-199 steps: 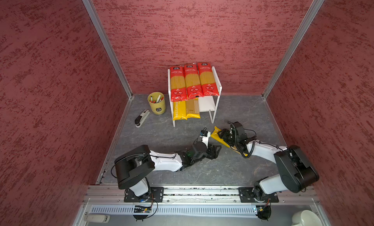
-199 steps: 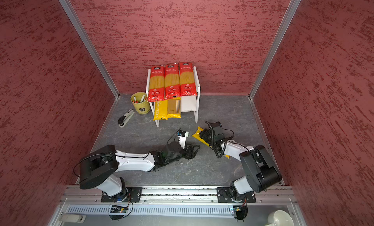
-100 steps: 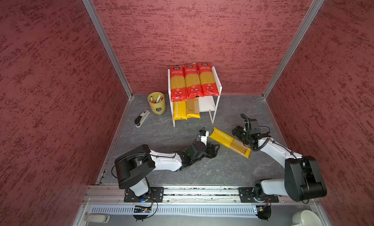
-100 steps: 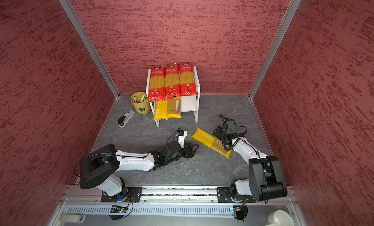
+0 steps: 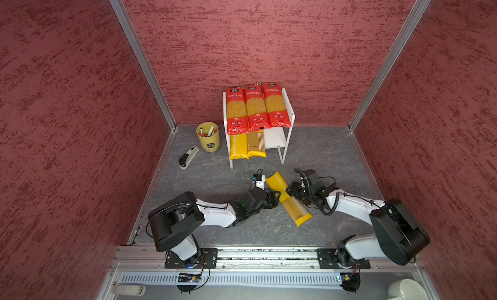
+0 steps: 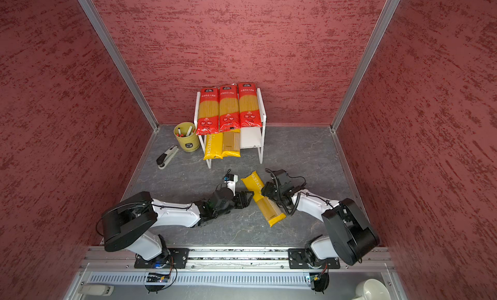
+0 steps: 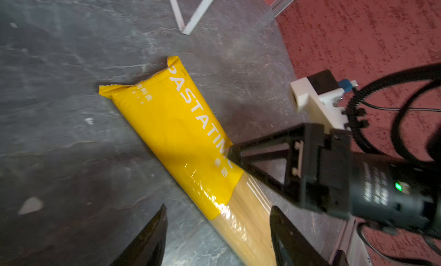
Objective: Arrange pasta packages on shelves
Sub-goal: Move the pasta bag to the center of the table, then pick up the pasta bag from the center of the table.
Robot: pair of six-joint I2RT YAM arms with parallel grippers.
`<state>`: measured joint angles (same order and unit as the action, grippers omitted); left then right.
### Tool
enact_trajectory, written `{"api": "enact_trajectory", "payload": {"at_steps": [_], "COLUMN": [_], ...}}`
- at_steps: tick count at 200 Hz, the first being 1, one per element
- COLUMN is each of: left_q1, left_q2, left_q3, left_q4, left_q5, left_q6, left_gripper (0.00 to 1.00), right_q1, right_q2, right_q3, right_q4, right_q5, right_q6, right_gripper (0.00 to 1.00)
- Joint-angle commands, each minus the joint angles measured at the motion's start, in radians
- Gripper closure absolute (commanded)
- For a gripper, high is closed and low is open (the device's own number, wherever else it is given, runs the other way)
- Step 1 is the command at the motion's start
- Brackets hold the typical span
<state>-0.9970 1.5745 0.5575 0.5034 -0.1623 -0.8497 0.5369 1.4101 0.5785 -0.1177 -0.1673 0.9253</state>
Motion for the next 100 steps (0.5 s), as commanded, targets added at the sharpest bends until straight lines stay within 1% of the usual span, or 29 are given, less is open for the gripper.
{"api": "enact_trajectory", "payload": {"at_steps": [1, 10, 26, 37, 52, 68, 79, 100], "left_q1": [0.037, 0.058, 0.082, 0.091, 0.093, 0.087, 0.08, 0.072], "left_q2": [-0.045, -0.053, -0.063, -0.063, -0.048, -0.026, -0.008, 0.026], "left_q3": [-0.004, -0.002, -0.001, 0.003, 0.024, 0.041, 0.046, 0.058], "left_q4": [-0.088, -0.114, -0.129, -0.137, -0.167, -0.179, -0.171, -0.154], "left_q5": [0.013, 0.03, 0.056, 0.08, 0.11, 0.135, 0.143, 0.159], "left_q6": [-0.04, -0.046, -0.043, -0.032, -0.019, -0.022, -0.033, -0.049], "left_gripper": [0.33, 0.33, 0.33, 0.33, 0.33, 0.33, 0.33, 0.34], "right_q1": [0.034, 0.03, -0.005, -0.058, -0.137, -0.18, -0.18, -0.179], "right_q2": [-0.012, -0.018, -0.039, -0.058, -0.079, -0.084, -0.078, -0.052], "right_q3": [0.008, 0.025, 0.059, 0.053, 0.018, -0.027, -0.051, -0.103], "right_q4": [0.025, 0.026, -0.04, -0.062, -0.054, -0.022, 0.014, 0.138], "right_q5": [-0.08, -0.098, -0.092, -0.107, -0.17, -0.22, -0.242, -0.303], "right_q6": [0.101, 0.075, -0.008, -0.051, -0.081, -0.095, -0.092, -0.044], "right_gripper": [0.33, 0.32, 0.3, 0.3, 0.29, 0.29, 0.3, 0.34]}}
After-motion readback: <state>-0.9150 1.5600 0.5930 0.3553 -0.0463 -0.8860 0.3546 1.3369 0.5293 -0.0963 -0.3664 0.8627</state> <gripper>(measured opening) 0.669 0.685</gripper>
